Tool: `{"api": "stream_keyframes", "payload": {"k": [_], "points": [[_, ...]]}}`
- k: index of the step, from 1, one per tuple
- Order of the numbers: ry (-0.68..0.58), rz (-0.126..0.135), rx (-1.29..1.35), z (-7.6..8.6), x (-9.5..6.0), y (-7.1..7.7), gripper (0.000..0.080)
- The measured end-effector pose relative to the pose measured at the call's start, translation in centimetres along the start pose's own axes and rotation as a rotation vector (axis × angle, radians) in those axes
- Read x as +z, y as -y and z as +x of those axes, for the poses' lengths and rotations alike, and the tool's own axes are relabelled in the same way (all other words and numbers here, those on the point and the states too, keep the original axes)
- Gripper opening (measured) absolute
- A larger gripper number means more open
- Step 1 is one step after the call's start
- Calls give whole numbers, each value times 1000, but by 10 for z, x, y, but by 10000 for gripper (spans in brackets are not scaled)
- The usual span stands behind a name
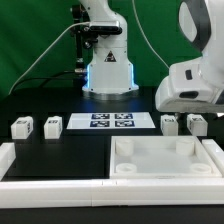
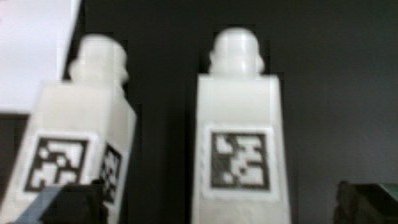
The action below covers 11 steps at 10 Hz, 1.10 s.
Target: Assemble one leg
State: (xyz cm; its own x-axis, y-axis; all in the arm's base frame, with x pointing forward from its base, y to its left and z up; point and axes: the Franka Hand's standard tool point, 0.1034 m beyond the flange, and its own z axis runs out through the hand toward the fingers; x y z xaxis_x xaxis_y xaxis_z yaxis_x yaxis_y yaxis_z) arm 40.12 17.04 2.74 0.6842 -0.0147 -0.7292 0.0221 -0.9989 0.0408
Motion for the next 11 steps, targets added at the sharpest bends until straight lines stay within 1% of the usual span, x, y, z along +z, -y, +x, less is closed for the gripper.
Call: {"api": "stream_keyframes", "payload": {"k": [1, 2, 4, 6, 8, 11], "points": [[91, -13, -2, 0, 2, 0, 649], [74, -15, -1, 7, 0, 5, 649], [73, -24, -7, 4, 0, 11, 649], [63, -24, -16, 6, 2, 16, 649], [40, -15, -29, 12, 5, 16, 649], [47, -17, -28, 13, 13, 16, 649]]}}
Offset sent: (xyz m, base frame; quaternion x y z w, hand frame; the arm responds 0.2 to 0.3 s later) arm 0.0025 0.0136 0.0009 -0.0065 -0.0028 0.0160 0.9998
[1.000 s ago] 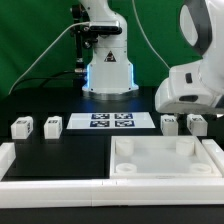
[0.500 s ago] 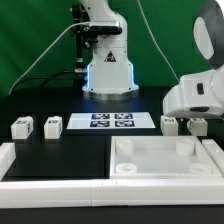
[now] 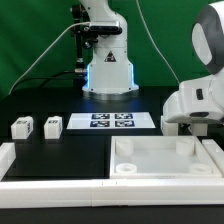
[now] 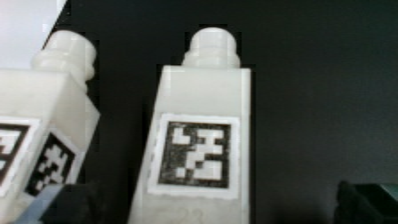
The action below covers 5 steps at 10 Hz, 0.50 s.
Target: Assemble one leg
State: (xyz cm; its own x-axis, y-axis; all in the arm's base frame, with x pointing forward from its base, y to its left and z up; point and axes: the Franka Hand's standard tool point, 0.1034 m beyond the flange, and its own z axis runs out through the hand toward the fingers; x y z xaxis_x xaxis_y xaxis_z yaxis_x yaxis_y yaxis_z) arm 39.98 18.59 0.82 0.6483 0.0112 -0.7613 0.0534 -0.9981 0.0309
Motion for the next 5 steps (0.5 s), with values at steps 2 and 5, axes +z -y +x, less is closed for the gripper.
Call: {"api": "stream_keyframes", "payload": {"k": [2, 5], "points": [[3, 1, 3, 0, 1, -3, 649], [6, 1, 8, 0, 3, -5, 405]]}}
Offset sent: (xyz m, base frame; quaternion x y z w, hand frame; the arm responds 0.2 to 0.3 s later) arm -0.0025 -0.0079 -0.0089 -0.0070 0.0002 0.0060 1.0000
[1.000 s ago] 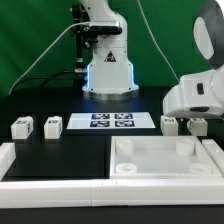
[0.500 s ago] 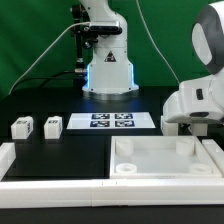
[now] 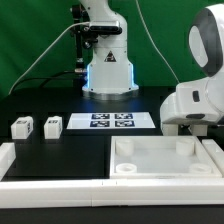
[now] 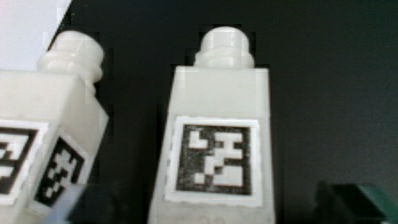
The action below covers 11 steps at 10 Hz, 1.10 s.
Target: Assemble one leg
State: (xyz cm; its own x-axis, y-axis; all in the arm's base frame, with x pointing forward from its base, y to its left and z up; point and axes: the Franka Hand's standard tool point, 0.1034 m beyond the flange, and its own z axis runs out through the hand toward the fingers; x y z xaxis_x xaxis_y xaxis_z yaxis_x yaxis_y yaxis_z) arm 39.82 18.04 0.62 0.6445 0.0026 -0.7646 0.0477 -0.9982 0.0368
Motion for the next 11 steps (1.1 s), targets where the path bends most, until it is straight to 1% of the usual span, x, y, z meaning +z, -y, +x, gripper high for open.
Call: {"api": "stream_keyframes", "payload": {"k": [1, 2, 5, 6, 7, 9, 11], "points": [[2, 0, 5, 0, 0, 0, 405], [3, 0, 7, 0, 0, 0, 291], [2, 0, 7, 0, 0, 0, 291], [-1, 1, 8, -1, -2, -1, 291], [-1, 2, 13, -5, -10, -4, 291], [-24, -6, 51, -25, -39, -6, 293], [-19, -13, 32, -48, -62, -17, 293]]}}
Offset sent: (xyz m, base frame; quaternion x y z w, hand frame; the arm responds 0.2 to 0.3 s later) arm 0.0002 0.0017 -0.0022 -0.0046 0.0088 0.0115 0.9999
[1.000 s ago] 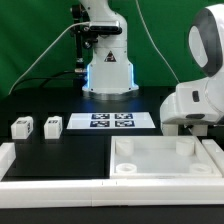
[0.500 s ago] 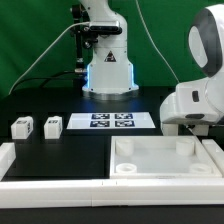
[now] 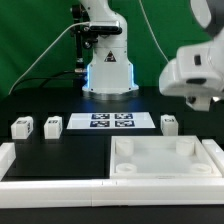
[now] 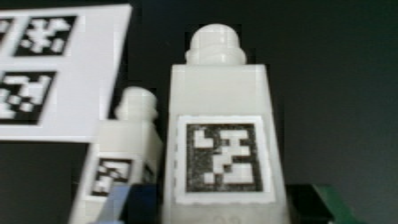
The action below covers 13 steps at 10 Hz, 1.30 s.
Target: Assemble one leg
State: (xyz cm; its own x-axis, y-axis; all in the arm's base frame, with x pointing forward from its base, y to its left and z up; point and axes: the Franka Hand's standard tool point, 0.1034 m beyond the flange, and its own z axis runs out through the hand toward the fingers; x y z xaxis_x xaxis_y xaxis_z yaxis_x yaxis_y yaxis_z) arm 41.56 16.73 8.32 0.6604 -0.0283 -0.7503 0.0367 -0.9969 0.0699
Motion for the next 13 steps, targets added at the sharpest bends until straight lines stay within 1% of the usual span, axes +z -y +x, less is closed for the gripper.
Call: {"api": "stream_keyframes", "payload": {"k": [1, 2, 4, 5, 6, 7, 8, 9, 10, 11, 12, 13], "points": [[-9, 6, -3, -2, -7, -6, 293], [-8, 7, -34, -7, -14, -11, 294], [-42, 14, -37, -2, -15, -8, 294], [-42, 14, -36, -3, -15, -8, 294], [-135, 31, -37, 6, -20, -4, 294], [-246, 47, -38, 8, -24, -2, 294], [-325, 55, -38, 7, -24, -2, 294], [-472, 78, -42, 12, -30, 1, 294], [-555, 82, -71, 10, -33, -5, 294], [-661, 97, -82, 15, -44, -12, 294], [-737, 103, -101, 20, -53, -18, 294], [-863, 124, -97, 25, -62, -19, 294]]}}
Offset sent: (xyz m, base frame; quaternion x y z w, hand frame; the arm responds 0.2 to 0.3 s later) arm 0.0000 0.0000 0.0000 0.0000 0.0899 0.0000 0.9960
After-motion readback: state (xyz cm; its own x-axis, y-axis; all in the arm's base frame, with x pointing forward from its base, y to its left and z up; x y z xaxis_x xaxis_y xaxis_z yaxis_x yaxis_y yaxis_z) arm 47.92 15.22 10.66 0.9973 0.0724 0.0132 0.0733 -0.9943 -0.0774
